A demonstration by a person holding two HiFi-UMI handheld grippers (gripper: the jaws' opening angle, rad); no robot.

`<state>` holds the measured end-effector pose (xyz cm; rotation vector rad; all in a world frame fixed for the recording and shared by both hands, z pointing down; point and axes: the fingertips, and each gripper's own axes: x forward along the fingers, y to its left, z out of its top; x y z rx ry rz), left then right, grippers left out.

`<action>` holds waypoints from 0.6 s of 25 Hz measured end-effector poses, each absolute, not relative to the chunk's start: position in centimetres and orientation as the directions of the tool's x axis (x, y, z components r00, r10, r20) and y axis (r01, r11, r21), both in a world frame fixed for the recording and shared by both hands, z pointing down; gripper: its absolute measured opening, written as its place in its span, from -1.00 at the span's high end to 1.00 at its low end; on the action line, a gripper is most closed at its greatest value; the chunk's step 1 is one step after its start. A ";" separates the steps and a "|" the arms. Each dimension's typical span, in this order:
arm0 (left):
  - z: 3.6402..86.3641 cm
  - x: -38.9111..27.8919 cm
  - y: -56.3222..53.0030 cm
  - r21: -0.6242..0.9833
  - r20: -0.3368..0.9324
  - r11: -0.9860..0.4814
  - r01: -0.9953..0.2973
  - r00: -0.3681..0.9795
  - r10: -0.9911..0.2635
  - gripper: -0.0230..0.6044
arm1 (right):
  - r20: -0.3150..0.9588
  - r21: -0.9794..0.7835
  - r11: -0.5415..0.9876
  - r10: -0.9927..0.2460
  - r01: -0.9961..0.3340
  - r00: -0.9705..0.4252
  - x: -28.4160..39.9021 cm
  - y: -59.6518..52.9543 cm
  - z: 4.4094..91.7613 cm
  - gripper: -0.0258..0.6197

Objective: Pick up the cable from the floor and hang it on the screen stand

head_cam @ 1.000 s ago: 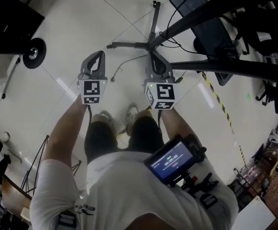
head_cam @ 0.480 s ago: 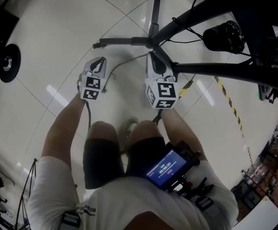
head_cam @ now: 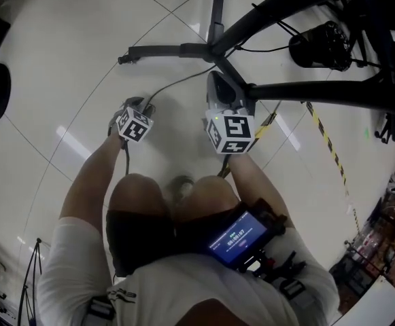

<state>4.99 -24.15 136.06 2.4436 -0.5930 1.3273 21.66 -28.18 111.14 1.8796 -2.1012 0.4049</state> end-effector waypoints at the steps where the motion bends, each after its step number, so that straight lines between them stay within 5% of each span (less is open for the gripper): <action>1: 136.6 4.8 -23.9 0.061 0.857 -0.871 -0.487 0.473 -0.204 0.43 | 0.395 -0.014 0.103 -0.913 -0.995 -0.100 21.9 -28.1 111.2 0.88; 5: 138.2 4.1 -23.1 0.065 0.887 -0.869 -0.491 0.428 -0.176 0.45 | 0.395 -0.016 0.101 -0.913 -0.995 -0.099 22.1 -27.7 111.6 0.88; 15: 138.6 4.1 -22.6 0.063 0.885 -0.868 -0.493 0.430 -0.181 0.85 | 0.400 -0.002 0.116 -0.910 -0.993 -0.107 21.2 -27.8 112.0 0.88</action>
